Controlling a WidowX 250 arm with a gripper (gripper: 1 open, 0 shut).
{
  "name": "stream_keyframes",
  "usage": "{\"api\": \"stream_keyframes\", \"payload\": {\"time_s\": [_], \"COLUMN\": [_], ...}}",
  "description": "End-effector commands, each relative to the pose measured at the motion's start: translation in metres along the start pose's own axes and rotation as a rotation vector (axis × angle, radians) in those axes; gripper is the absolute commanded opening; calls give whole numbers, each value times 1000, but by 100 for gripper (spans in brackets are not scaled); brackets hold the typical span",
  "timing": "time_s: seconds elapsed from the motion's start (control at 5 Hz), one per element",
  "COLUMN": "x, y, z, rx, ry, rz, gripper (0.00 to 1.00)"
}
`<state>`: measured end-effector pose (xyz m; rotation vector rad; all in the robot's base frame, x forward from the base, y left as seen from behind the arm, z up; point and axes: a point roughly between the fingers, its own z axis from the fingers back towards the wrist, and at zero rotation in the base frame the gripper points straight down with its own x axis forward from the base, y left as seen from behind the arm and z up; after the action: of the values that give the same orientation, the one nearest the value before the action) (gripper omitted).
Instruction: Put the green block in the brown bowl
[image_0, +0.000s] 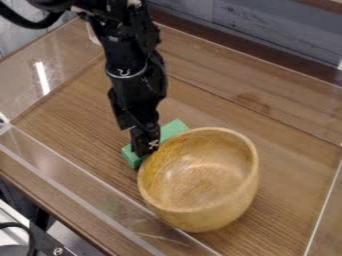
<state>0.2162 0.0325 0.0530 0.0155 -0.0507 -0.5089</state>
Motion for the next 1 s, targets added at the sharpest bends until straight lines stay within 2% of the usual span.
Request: {"api": "stream_keyframes", "payload": {"time_s": [0.0, 0.8], "x": [6, 11], "y": [-1, 1], "z": [-1, -14], "rx": [10, 5], "ry": [-24, -41], "rz": [-6, -1], "gripper": [100, 100]}}
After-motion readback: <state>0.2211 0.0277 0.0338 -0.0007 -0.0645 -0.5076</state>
